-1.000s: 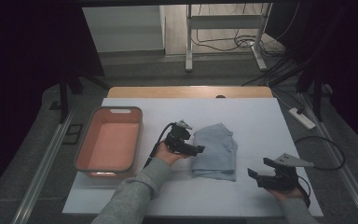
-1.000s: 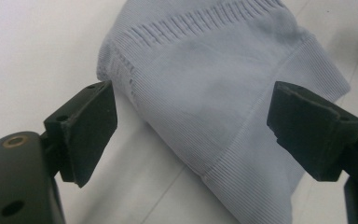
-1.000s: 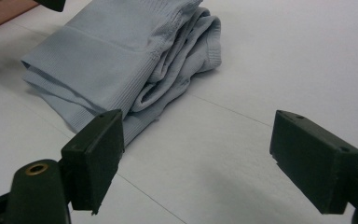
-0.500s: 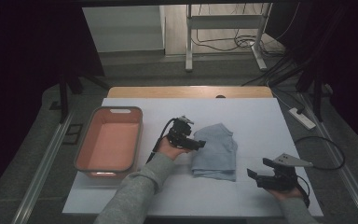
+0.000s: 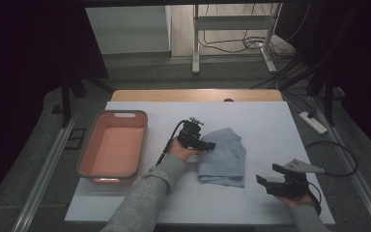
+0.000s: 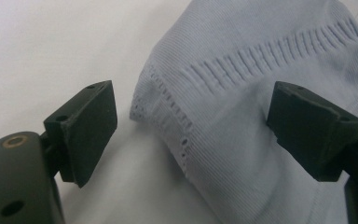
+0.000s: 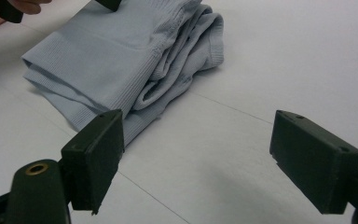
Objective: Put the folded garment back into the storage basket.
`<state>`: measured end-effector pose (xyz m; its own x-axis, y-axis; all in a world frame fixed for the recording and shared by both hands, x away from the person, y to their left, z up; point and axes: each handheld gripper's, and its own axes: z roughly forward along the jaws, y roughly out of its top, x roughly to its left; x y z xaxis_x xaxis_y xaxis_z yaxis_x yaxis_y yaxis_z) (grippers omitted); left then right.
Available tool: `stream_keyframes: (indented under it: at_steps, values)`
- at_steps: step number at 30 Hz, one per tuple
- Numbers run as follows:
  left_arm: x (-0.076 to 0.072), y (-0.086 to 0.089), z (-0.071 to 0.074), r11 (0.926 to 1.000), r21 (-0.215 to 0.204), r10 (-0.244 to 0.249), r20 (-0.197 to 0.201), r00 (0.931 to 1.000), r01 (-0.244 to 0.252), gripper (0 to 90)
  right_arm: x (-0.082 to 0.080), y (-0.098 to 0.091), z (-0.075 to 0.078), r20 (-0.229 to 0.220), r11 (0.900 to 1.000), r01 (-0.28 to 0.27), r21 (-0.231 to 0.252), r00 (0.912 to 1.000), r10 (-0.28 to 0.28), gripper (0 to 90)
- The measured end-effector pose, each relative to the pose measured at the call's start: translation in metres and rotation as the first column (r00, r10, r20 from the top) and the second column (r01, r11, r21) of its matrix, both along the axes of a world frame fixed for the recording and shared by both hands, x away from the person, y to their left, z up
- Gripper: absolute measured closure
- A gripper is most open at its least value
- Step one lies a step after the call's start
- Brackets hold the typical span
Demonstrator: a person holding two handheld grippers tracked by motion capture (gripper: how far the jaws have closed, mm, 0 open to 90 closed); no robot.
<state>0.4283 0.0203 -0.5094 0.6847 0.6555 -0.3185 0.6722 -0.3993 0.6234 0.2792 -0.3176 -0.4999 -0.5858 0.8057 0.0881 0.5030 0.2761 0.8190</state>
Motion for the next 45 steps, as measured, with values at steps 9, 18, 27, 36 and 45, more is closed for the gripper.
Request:
stream_keyframes:
  at_steps: [9, 18, 27, 36, 45]
  values:
    - [0.003, -0.008, -0.008, 0.9998, 0.014, -0.011, -0.030, 0.9995, 0.011, 12.6, 0.000, 0.002, -0.001, -0.006, 1.0000, -0.006, -0.007, 1.0000, 0.006, 18.3]
    - [0.007, -0.008, -0.016, 0.9998, 0.008, -0.016, -0.047, 0.9988, 0.016, 8.5, 0.001, 0.003, -0.002, -0.011, 0.9999, -0.006, -0.015, 0.9999, 0.006, 18.5]
    - [0.007, -0.007, -0.017, 0.9973, -0.040, -0.064, -0.072, 0.9953, 0.062, 19.4, 0.001, 0.002, -0.002, -0.007, 0.9999, 0.001, -0.014, 1.0000, -0.001, 18.9]
    - [-0.005, -0.013, -0.007, 0.9918, 0.016, -0.127, 0.017, 0.9918, 0.127, 51.1, 0.001, 0.002, -0.002, -0.004, 0.9999, 0.003, -0.015, 1.0000, -0.003, 19.3]
    - [-0.023, -0.020, 0.009, 0.9849, 0.095, -0.157, 0.136, 0.9783, 0.145, 58.3, 0.001, 0.002, -0.001, -0.004, 0.9999, 0.006, -0.016, 1.0000, -0.006, 19.4]
